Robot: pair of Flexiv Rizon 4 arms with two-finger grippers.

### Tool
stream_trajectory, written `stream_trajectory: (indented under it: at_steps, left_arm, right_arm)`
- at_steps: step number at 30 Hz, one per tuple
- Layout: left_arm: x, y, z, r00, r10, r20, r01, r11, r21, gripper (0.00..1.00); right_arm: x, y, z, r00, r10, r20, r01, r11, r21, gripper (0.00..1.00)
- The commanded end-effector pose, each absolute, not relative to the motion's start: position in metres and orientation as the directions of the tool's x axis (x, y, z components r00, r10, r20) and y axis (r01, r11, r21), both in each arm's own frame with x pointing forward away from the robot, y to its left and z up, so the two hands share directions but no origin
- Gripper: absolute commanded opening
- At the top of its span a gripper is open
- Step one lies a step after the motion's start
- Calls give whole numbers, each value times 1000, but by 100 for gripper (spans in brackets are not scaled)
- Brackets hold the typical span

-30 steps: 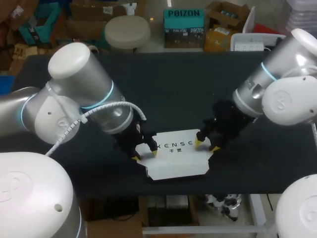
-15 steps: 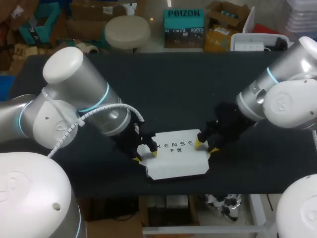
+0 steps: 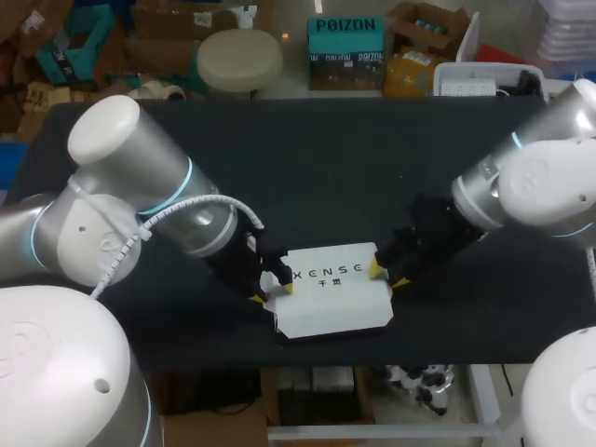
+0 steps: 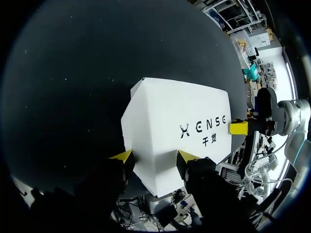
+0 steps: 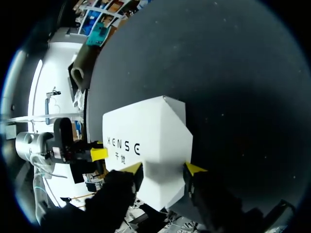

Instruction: Assemble the packaging by folding the flat box into shape, placing the metal phone stand inside, and closing the box properly

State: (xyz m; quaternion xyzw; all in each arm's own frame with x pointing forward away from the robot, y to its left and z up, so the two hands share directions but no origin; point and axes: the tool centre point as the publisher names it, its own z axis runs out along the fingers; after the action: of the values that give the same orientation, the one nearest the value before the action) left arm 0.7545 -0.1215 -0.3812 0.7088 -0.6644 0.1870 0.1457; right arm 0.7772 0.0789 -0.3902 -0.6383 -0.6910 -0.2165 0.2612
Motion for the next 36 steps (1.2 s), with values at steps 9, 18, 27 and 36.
stream_trajectory:
  at_steps: [9,18,27,36]
  left_arm:
    - [759,-124,-387,34,-874,485,-997,-61,-41,58]
    - [758,-126,-387,30,-858,513,-998,-52,-28,56]
    - [761,-130,-389,29,-837,547,-999,-41,-11,60]
    - [762,-134,-389,42,-811,583,-999,-40,16,60]
  right_arm:
    - [781,83,-393,-50,740,670,992,113,-51,51]
    - [779,85,-396,-48,732,679,992,116,-55,50]
    - [777,86,-398,-43,727,685,992,114,-58,49]
    - [776,87,-395,-36,724,689,992,108,-62,49]
